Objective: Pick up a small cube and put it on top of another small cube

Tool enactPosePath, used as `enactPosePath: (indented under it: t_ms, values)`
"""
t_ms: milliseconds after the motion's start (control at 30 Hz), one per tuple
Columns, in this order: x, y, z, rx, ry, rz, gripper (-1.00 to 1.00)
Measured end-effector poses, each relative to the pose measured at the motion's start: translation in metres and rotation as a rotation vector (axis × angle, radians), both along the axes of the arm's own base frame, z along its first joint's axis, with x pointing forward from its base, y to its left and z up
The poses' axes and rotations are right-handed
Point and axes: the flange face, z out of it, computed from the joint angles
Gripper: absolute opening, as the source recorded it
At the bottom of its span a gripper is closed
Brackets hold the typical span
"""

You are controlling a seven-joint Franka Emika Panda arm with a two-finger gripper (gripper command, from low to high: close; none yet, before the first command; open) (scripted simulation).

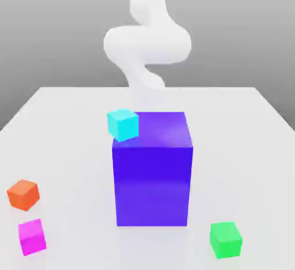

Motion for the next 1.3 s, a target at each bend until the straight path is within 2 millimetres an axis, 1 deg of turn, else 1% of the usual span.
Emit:
enactPosePath:
  t_ms: [100,233,367,467,533,667,767,867,900,967,1033,1067,1233,1267,1300]
  values:
    - [0.036,-0.025,-0.046,0.044,0.081,-0.103,0.00]
    - [0.072,-0.060,-0.110,0.102,0.180,-0.239,0.00]
    - [0.095,-0.099,-0.180,0.161,0.276,-0.378,0.00]
    - [0.103,-0.128,-0.234,0.205,0.346,-0.485,0.00]
    - [0.104,-0.147,-0.271,0.235,0.393,-0.556,0.00]
    - [0.092,-0.191,-0.347,0.299,0.481,-0.720,0.00]
    - [0.081,-0.208,-0.403,0.341,0.549,-0.818,0.00]
    - [0.062,-0.225,-0.458,0.384,0.617,-0.923,0.00]
    - [0.056,-0.229,-0.475,0.395,0.633,-0.950,0.00]
    - [0.052,-0.232,-0.504,0.403,0.645,-0.970,0.00]
    - [0.051,-0.233,-0.531,0.404,0.648,-0.975,0.00]
    - [0.051,-0.233,-0.543,0.405,0.648,-0.976,-1.00]
    - [0.051,-0.233,-0.543,0.404,0.647,-0.976,-1.00]
    - [0.050,-0.232,-0.549,0.405,0.648,-0.977,-1.00]
    - [0.050,-0.233,-0.545,0.405,0.648,-0.977,-1.00]
